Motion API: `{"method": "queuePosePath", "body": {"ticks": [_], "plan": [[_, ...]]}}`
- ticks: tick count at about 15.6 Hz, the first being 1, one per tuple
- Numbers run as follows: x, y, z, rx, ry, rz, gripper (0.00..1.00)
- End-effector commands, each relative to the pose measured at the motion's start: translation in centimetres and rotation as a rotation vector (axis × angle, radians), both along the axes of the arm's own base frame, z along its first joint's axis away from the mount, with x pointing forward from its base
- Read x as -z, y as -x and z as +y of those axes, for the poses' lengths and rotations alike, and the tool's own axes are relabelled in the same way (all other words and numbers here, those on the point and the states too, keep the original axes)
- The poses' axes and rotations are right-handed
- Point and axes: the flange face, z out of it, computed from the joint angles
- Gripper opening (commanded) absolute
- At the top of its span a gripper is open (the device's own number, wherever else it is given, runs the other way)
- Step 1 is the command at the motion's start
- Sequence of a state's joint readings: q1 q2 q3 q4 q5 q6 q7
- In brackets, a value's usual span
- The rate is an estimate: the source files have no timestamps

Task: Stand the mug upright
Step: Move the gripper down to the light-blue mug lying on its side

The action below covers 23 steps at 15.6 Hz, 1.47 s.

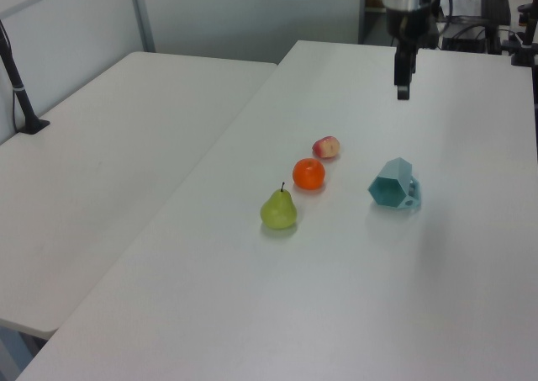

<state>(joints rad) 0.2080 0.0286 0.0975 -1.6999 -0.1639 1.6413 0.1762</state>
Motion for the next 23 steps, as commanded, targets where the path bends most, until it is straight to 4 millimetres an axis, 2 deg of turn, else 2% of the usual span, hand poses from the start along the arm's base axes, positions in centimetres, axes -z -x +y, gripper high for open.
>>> {"method": "queuePosePath", "body": {"ticks": [1, 4, 6, 9, 11, 17, 19, 21, 23], "plan": [[3.4, 1.3, 5.0, 0.001, 0.196, 0.002, 1.00], [7.1, 1.8, 8.7, 0.005, 0.317, 0.003, 1.00], [10.3, 1.9, 10.8, 0.011, 0.408, -0.006, 1.00], [15.7, 1.8, 12.8, 0.044, 0.551, -0.040, 1.00], [18.6, 1.4, 13.0, 0.088, 0.613, -0.066, 1.00], [24.8, 0.6, 11.9, 0.142, 0.789, -0.120, 0.93], [25.7, 0.4, 11.0, 0.149, 0.820, -0.116, 0.84], [26.7, 1.1, 10.4, 0.139, 0.840, -0.093, 0.69], [26.9, 1.2, 10.2, 0.139, 0.844, -0.088, 0.52]]}}
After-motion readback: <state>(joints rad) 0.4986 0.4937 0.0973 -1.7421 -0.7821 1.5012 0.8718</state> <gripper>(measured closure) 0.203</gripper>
